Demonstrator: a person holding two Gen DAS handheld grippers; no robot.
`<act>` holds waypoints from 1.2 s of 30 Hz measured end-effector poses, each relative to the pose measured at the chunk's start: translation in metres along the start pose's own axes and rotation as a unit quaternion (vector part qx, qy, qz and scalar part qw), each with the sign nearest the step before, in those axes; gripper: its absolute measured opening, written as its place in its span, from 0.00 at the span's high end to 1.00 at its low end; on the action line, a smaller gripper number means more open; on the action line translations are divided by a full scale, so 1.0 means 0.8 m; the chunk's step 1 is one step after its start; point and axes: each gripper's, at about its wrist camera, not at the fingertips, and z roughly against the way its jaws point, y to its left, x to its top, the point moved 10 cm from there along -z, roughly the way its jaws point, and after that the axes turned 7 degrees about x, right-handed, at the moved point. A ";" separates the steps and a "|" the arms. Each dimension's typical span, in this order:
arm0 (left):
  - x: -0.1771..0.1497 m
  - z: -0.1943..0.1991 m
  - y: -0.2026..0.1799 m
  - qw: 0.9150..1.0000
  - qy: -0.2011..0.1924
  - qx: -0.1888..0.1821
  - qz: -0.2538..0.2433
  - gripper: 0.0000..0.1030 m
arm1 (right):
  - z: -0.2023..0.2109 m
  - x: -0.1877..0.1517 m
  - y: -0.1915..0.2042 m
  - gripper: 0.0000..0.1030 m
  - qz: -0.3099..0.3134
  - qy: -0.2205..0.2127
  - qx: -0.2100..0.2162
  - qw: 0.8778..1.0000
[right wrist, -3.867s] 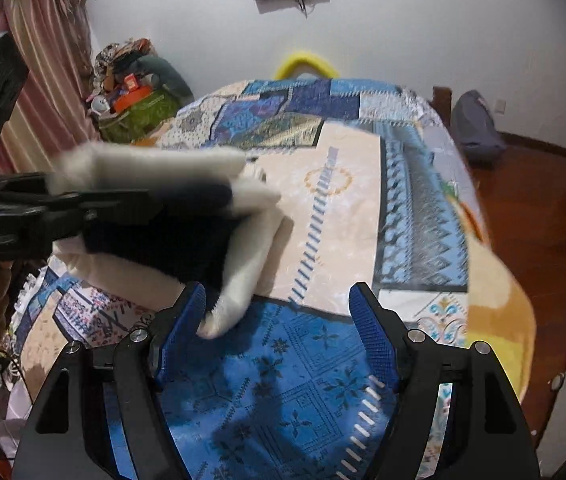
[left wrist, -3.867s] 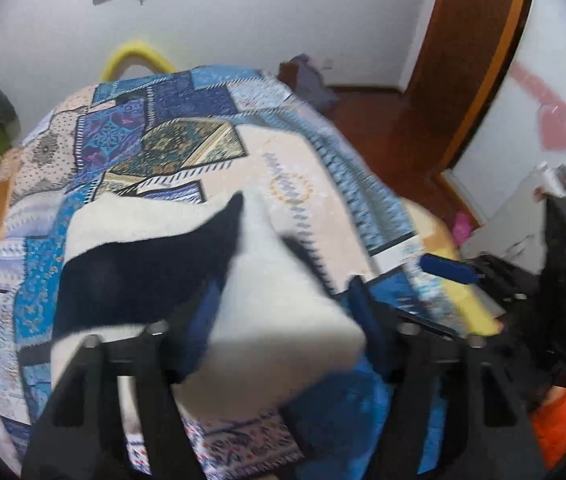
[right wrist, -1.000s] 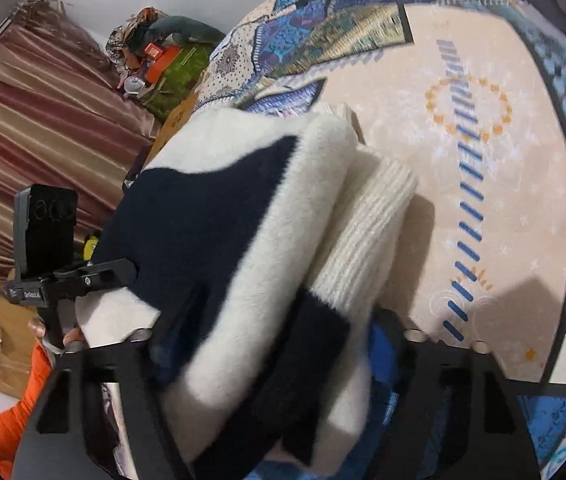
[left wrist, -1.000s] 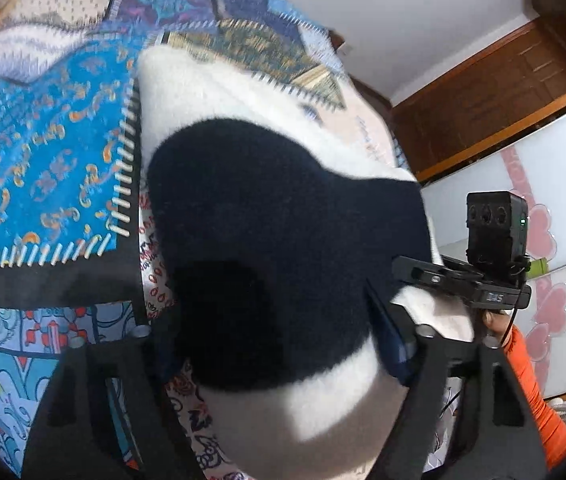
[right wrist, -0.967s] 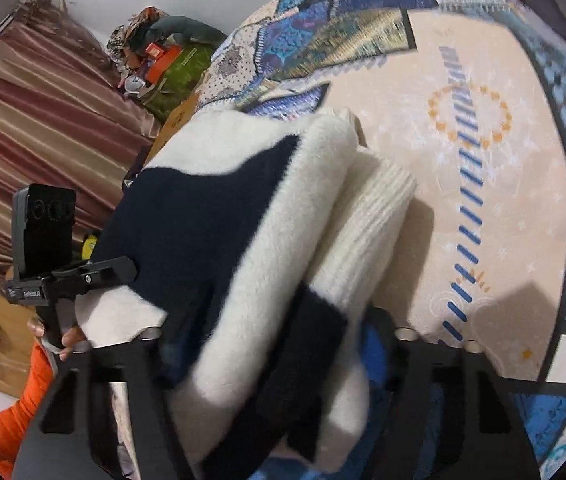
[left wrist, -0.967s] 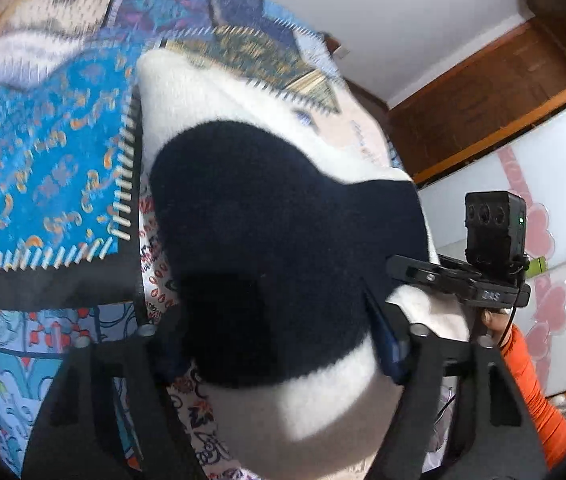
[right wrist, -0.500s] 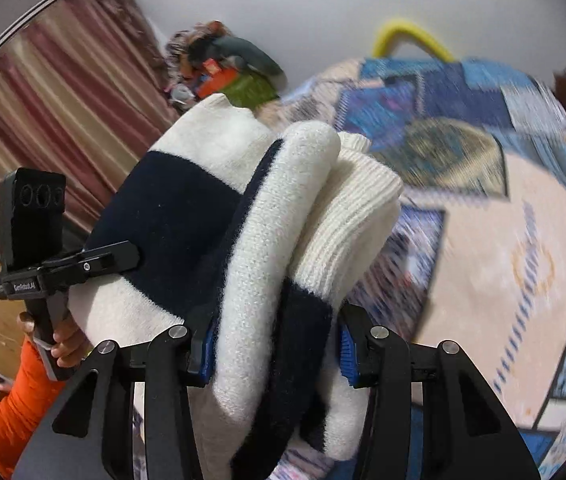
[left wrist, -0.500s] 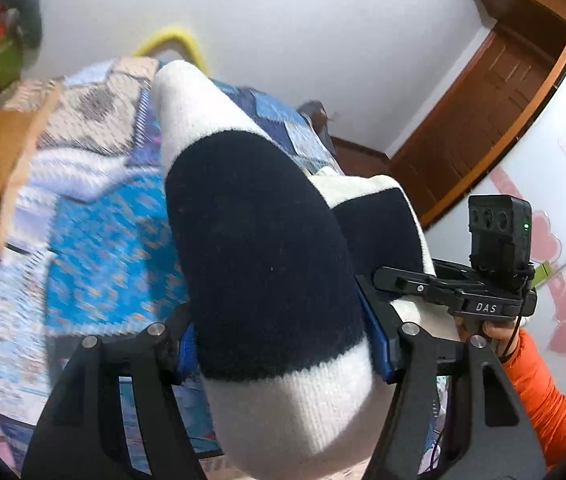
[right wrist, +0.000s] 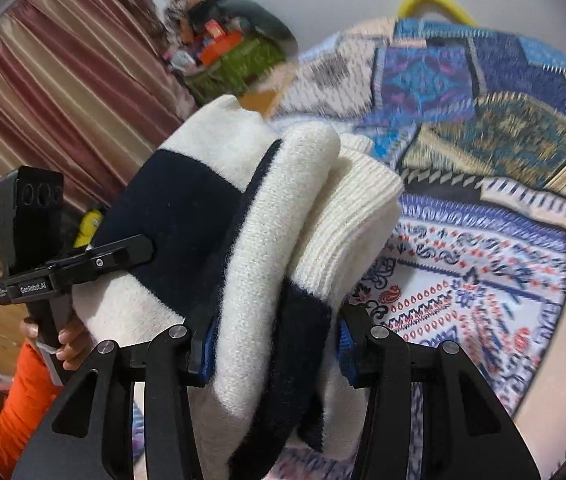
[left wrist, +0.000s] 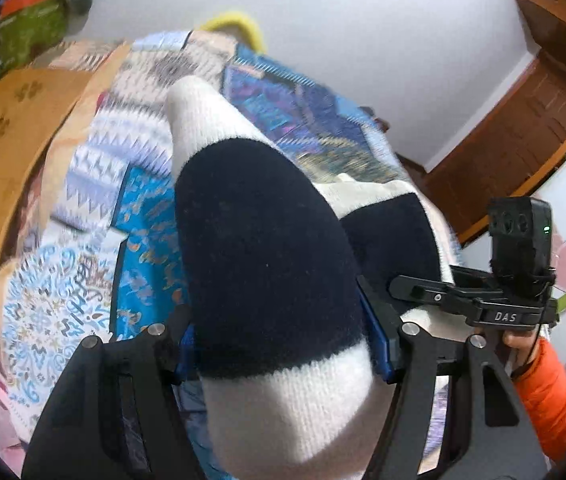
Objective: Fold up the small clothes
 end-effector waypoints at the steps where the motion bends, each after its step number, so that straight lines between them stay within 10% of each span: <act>1: -0.007 -0.017 0.013 1.000 0.011 0.004 0.010 0.36 | -0.006 -0.001 -0.006 0.58 -0.001 0.005 -0.006 1.000; 8: -0.041 -0.058 0.072 0.994 0.045 -0.020 0.095 0.23 | -0.012 0.000 -0.016 0.41 0.020 0.008 -0.016 1.000; 16: -0.035 0.021 0.055 0.993 -0.013 0.117 0.005 0.22 | 0.037 0.000 0.013 0.40 0.058 -0.032 -0.070 0.995; 23: -0.029 0.141 -0.026 0.987 -0.104 0.112 -0.047 0.22 | 0.122 0.008 0.088 0.40 0.125 -0.117 -0.084 0.982; 36: -0.066 0.388 -0.163 0.933 -0.325 0.116 -0.101 0.22 | 0.286 -0.036 0.287 0.37 0.259 -0.311 -0.071 0.911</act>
